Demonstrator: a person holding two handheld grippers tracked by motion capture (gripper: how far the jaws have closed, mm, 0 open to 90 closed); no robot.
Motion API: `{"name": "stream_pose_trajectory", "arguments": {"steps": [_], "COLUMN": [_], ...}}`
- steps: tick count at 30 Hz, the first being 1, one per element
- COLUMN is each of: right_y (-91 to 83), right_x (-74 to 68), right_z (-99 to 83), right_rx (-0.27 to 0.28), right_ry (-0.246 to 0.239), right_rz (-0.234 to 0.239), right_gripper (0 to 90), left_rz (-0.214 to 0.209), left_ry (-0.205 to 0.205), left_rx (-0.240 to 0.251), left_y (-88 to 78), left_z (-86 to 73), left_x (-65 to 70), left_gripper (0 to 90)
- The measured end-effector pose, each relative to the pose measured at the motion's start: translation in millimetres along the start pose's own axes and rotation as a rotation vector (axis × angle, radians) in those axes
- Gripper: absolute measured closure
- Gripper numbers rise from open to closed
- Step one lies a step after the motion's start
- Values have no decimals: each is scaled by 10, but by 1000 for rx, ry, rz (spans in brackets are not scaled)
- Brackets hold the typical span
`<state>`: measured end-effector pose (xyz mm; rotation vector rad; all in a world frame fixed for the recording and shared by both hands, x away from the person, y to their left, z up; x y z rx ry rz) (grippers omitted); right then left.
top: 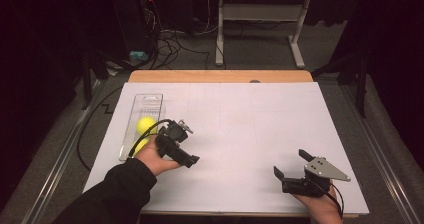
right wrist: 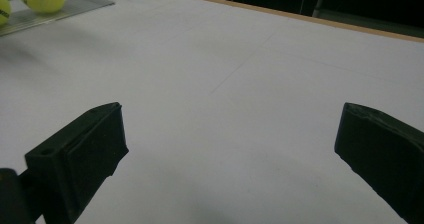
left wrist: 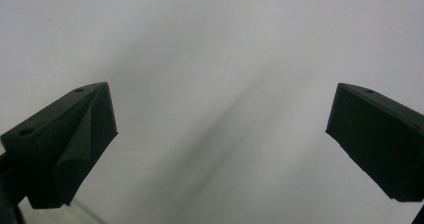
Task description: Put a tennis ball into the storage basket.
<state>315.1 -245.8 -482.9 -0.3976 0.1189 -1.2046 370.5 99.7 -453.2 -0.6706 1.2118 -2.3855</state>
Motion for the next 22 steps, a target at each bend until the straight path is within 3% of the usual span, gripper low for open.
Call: {"name": "stream_pose_trajectory", "arguments": {"steps": [4,6,11,15,20,22], "right_y": [-2,-7,-30,-58,-75,-63], "right_x": [-8,-15,-32,-20,13,24], "right_z": [7,13,26,43,60,59], "right_rx": [5,6,16,34,62,60], "right_ry": [1,3,20,61,96,101], "right_rz": [2,3,2,4,-5,-14], "right_gripper": [2,2,1,0,0,0], "left_rz": [-14,4,-8,-28,-48,-57], "left_ry": [35,46,40,25,-3,-9], "left_rx": [175,283,453,590,684,688], "left_y": [-25,-52,-148,-225,-306,-300], "left_z": [-39,-62,-153,-284,-403,-443], "left_x": [79,95,70,18,-54,-67], "left_gripper": [8,6,4,4,4,7]}}
Point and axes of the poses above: each handheld gripper's, and its own axes: y roughly forward along the jaws, z roughly out of its top, x roughly to its right, the point moved 6 cm from there along y, roughly forward along the jaws, and after that the axes turned 11 degrees about -z, right-handed, at the moved point
